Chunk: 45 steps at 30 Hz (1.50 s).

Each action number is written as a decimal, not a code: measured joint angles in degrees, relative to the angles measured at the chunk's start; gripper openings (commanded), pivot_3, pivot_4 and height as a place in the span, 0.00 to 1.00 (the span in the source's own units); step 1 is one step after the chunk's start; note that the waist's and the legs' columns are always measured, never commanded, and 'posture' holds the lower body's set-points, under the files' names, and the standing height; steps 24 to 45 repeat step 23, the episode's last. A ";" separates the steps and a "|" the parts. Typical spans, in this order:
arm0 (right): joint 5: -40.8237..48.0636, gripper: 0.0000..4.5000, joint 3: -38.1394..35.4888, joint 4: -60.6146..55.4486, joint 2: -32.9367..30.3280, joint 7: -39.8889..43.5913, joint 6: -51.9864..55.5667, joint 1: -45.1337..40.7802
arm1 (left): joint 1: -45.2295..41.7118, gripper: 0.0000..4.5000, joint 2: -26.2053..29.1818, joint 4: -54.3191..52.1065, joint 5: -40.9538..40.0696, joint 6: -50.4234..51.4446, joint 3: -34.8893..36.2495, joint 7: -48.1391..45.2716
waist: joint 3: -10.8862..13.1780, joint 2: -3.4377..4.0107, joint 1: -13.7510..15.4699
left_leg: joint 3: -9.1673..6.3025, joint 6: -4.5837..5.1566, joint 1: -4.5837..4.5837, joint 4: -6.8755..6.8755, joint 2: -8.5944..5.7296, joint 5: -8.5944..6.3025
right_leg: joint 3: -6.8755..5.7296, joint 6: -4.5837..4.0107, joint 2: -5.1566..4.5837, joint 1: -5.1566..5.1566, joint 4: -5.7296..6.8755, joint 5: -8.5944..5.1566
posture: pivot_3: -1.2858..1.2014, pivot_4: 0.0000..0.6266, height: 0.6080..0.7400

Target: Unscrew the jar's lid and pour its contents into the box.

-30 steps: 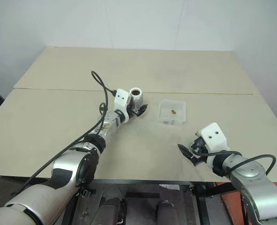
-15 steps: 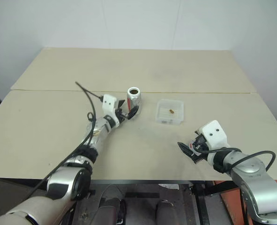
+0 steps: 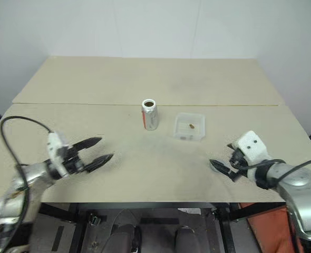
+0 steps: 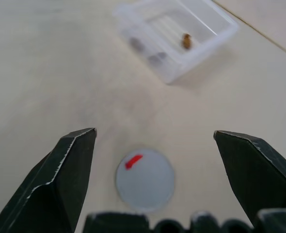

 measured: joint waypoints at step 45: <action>-0.70 1.00 2.89 11.00 -4.64 18.19 -15.38 -5.59 | 11.48 0.99 5.32 -12.79 -10.16 4.66 10.63 3.27 | 0.01 -0.02 -0.35 | 0.75 -0.03 0.76 -0.32 0.54 -0.02 | 0.39 -0.27 0.24 0.33 -0.05 -0.09 | 0.52 0.24 1.00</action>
